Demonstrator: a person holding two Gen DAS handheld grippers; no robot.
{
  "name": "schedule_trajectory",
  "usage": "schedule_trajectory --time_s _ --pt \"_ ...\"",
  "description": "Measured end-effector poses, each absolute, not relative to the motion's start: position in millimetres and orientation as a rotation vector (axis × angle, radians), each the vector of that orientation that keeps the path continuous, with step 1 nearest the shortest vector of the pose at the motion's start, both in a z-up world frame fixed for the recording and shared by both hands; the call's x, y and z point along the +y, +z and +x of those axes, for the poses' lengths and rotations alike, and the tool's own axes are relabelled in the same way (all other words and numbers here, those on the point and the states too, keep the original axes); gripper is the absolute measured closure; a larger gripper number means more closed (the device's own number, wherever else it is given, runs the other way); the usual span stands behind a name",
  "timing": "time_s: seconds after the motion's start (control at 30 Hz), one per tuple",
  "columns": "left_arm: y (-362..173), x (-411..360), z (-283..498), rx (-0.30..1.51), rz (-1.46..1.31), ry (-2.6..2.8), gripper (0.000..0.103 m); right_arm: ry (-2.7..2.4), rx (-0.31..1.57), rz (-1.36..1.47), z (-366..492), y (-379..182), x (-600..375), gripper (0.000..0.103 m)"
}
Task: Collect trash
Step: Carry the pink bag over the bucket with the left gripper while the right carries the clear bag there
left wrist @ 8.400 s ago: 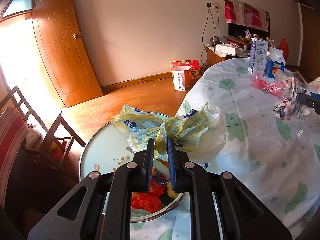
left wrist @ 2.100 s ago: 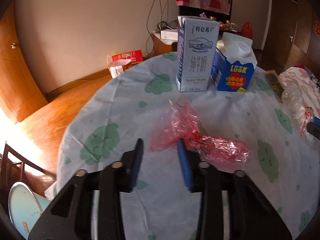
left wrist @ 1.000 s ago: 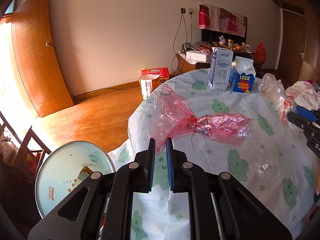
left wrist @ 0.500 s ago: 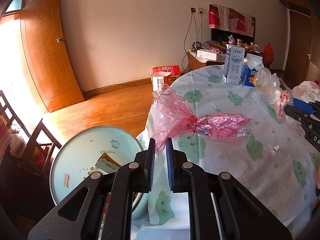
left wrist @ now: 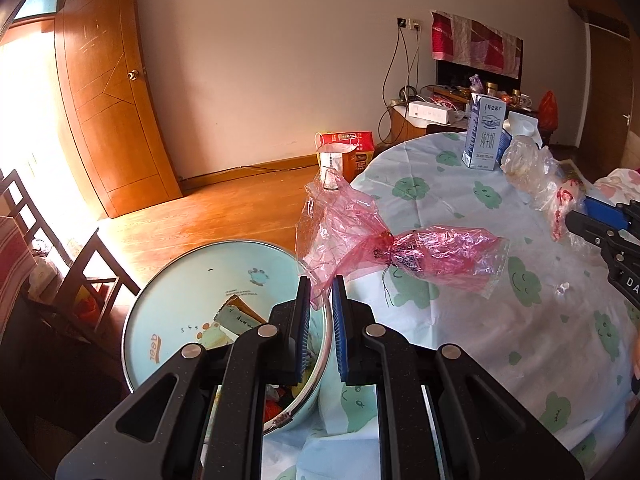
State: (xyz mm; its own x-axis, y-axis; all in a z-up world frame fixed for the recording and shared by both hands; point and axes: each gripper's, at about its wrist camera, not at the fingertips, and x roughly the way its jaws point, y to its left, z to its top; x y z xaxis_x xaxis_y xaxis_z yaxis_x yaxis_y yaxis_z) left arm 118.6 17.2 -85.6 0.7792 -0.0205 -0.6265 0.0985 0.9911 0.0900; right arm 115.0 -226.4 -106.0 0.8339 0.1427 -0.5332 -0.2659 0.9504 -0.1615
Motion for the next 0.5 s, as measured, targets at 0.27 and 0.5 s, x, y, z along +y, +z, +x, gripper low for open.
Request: schedule_trajectory --time_s 0.27,0.5 --pt "-84 32 117 0.674 0.112 -0.033 0.092 0.262 0.544 -0.257 116 -105 -202 0.077" --pt "-84 48 115 0.676 0.104 -0.006 0.092 0.289 0.544 -0.277 117 -105 -185 0.077"
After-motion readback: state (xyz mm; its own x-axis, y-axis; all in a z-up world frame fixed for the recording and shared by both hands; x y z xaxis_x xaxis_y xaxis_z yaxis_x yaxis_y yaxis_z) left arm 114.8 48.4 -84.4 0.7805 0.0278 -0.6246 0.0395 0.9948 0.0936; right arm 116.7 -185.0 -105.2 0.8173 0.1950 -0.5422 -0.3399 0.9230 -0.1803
